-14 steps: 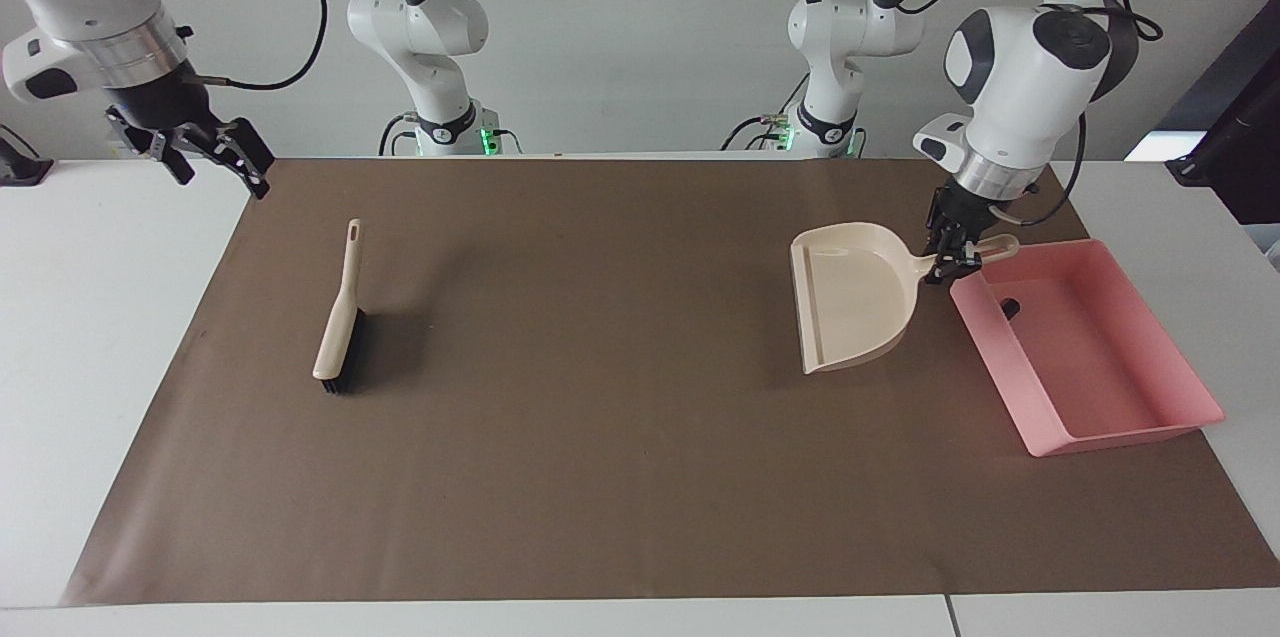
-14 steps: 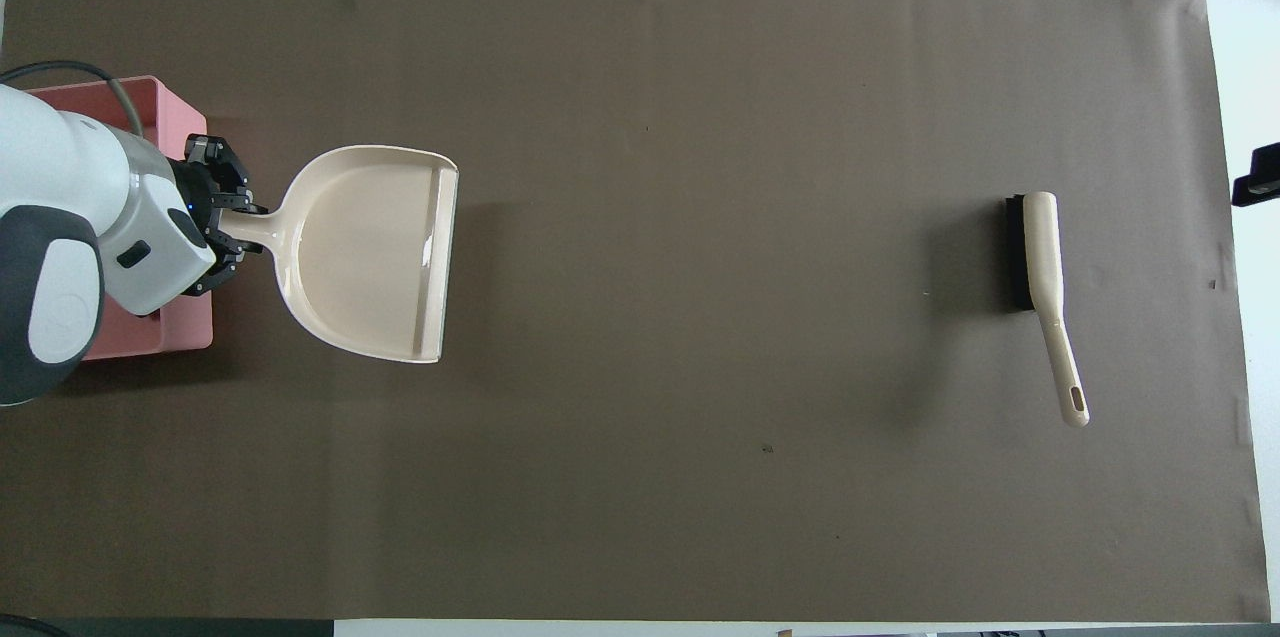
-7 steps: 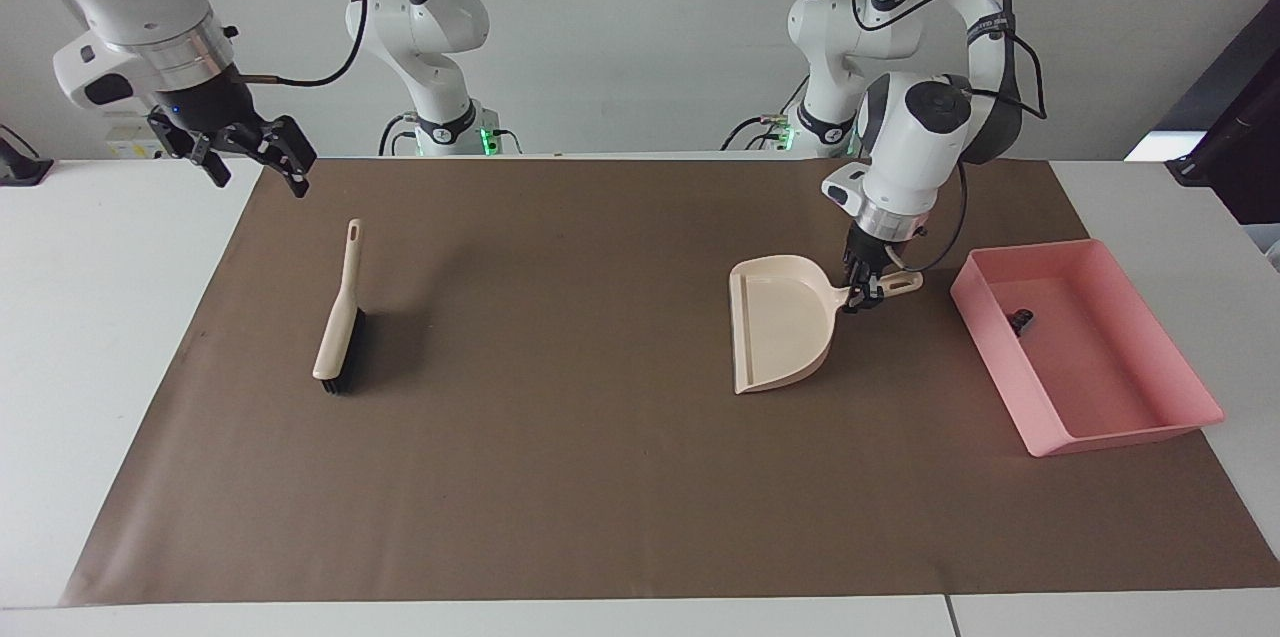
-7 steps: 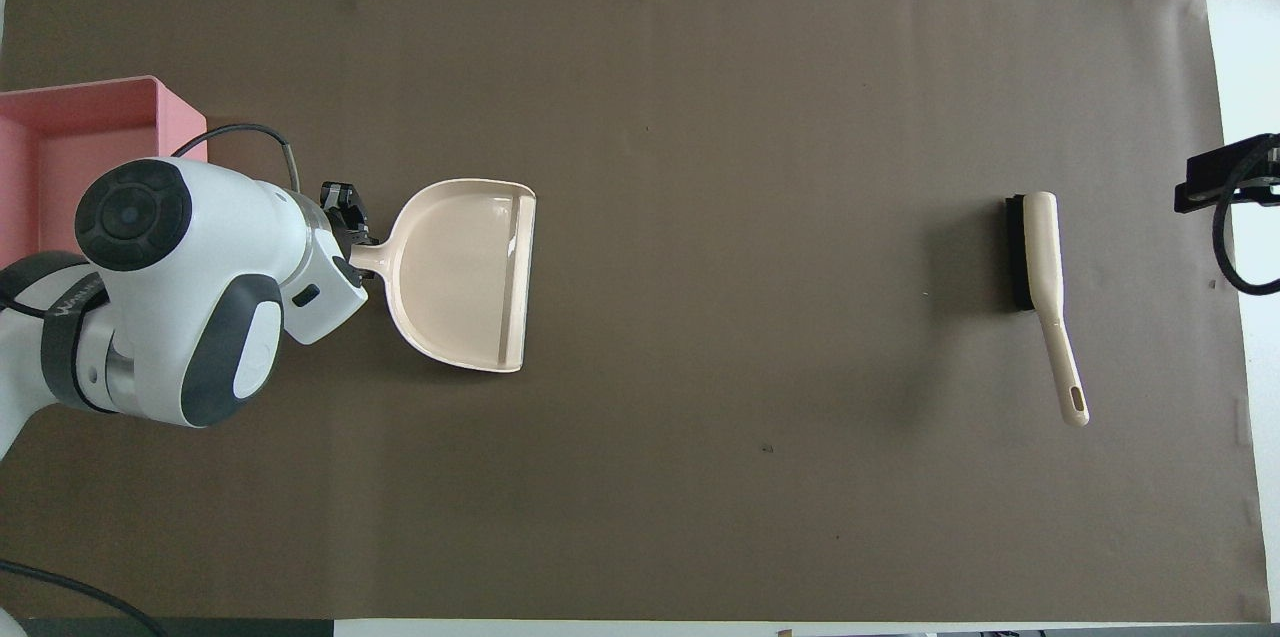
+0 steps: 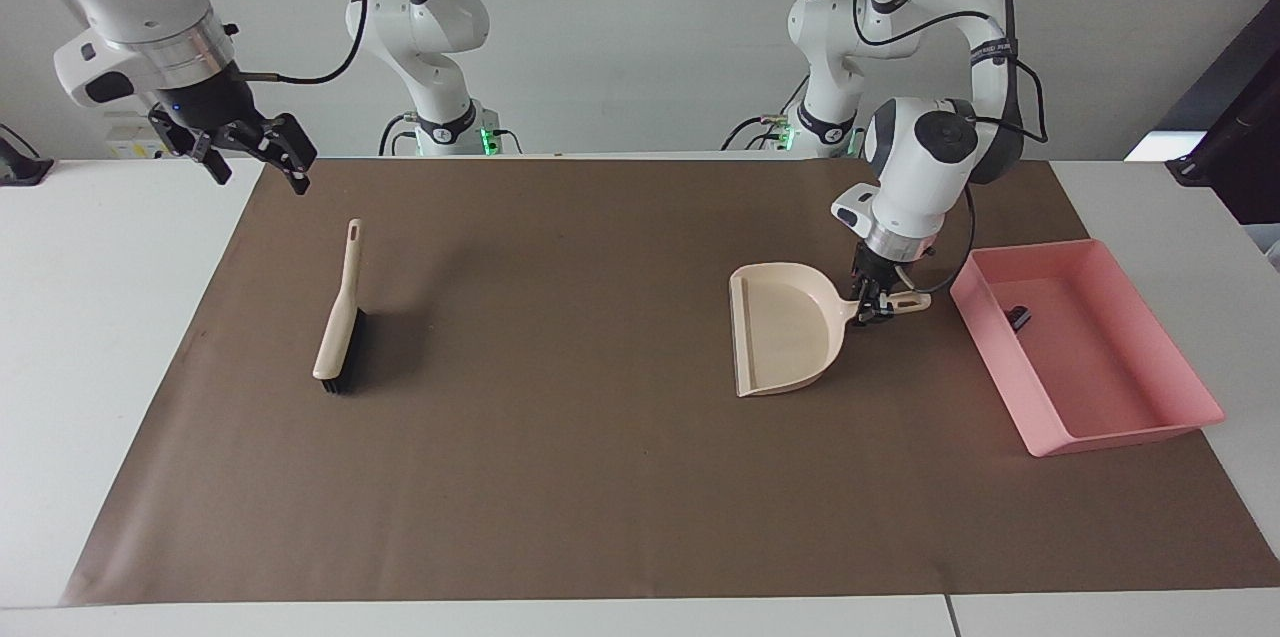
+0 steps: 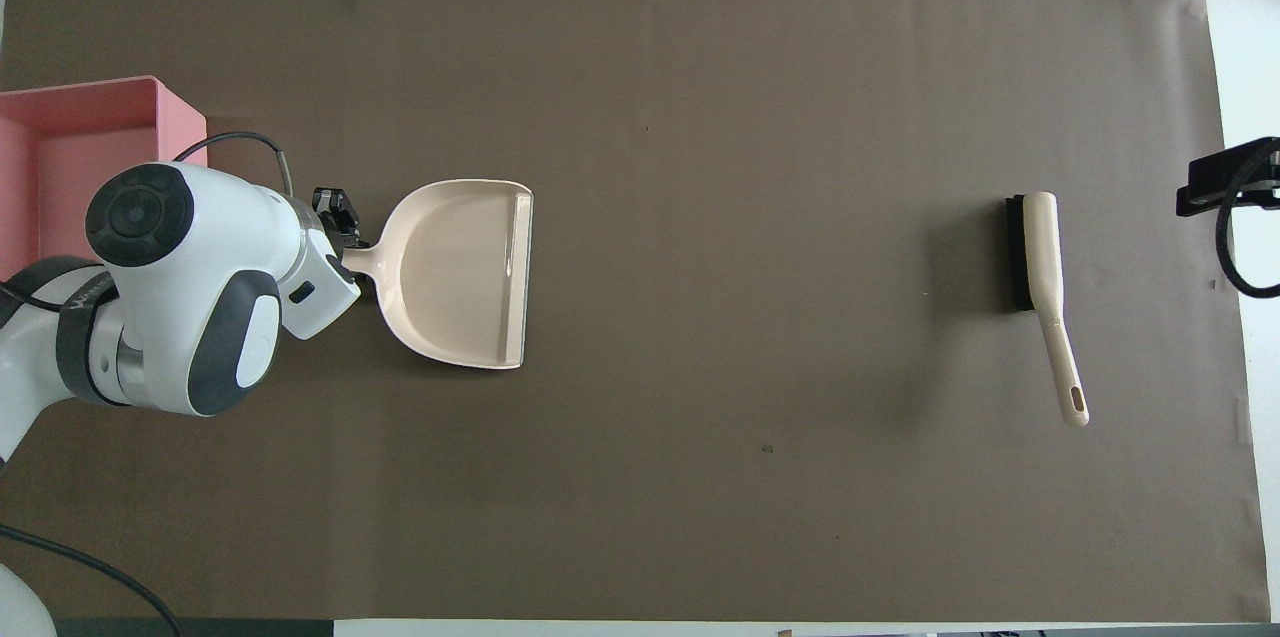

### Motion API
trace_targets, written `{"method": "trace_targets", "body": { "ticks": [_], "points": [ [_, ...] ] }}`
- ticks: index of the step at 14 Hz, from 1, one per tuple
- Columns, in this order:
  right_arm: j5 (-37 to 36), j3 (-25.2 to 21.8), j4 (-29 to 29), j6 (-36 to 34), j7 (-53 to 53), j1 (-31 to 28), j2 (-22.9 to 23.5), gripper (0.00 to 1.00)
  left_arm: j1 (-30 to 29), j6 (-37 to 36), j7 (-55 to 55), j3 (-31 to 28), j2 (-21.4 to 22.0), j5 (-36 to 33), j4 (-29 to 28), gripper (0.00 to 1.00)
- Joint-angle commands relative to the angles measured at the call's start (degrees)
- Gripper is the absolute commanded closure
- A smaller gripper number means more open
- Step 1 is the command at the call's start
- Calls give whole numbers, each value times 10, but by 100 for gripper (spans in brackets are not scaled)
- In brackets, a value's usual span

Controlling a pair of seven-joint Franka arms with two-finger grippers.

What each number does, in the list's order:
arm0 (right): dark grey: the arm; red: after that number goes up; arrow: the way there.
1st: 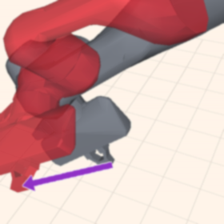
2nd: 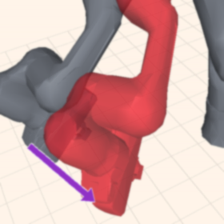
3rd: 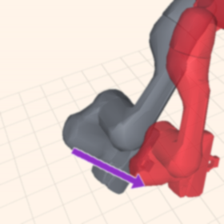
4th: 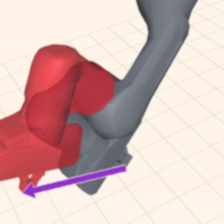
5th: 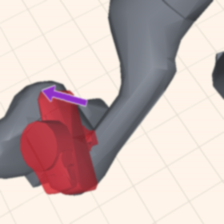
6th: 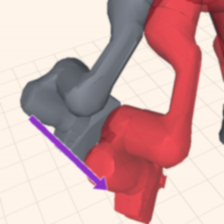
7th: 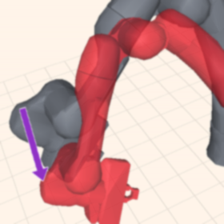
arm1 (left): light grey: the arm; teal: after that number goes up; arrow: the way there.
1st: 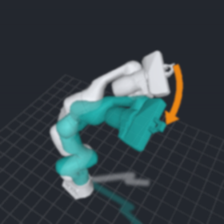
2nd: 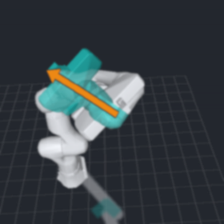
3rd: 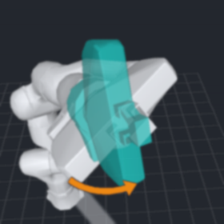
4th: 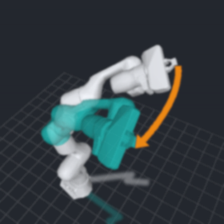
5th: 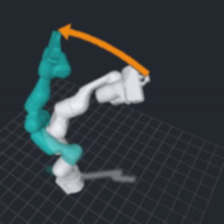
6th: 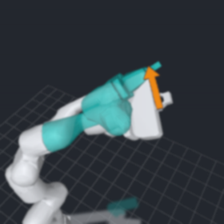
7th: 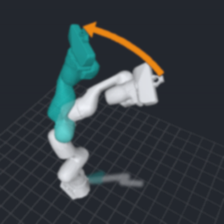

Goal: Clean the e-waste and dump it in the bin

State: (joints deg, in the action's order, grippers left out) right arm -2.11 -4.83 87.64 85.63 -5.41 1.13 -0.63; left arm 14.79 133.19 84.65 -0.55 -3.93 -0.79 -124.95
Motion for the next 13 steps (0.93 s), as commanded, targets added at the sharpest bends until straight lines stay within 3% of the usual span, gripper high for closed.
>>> {"method": "trace_targets", "body": {
  "ticks": [1, 6, 7, 8, 11, 13],
  "points": [
    [-4, -2, -10, -14, 13, 4, -1, 1, -4, 36, 4, -1, 4, -3, -28, 100],
    [0, 0, -3, 4, 8, 5, -3, 1, -2, 61, 4, -1, 6, -5, -48, 99],
    [1, 1, -1, 6, 8, 5, -4, 1, -2, 60, 4, -1, 7, -5, -48, 91],
    [1, 3, 0, 7, 7, 5, -4, 1, -3, 59, 3, -1, 6, -5, -45, 71],
    [1, 11, 4, 10, 5, 5, -6, 1, -3, 47, 0, -1, 26, -5, -38, 31],
    [2, 16, 4, 9, 0, 5, -6, 1, -9, 20, -1, -2, 52, -5, -38, 21]
  ]
}}
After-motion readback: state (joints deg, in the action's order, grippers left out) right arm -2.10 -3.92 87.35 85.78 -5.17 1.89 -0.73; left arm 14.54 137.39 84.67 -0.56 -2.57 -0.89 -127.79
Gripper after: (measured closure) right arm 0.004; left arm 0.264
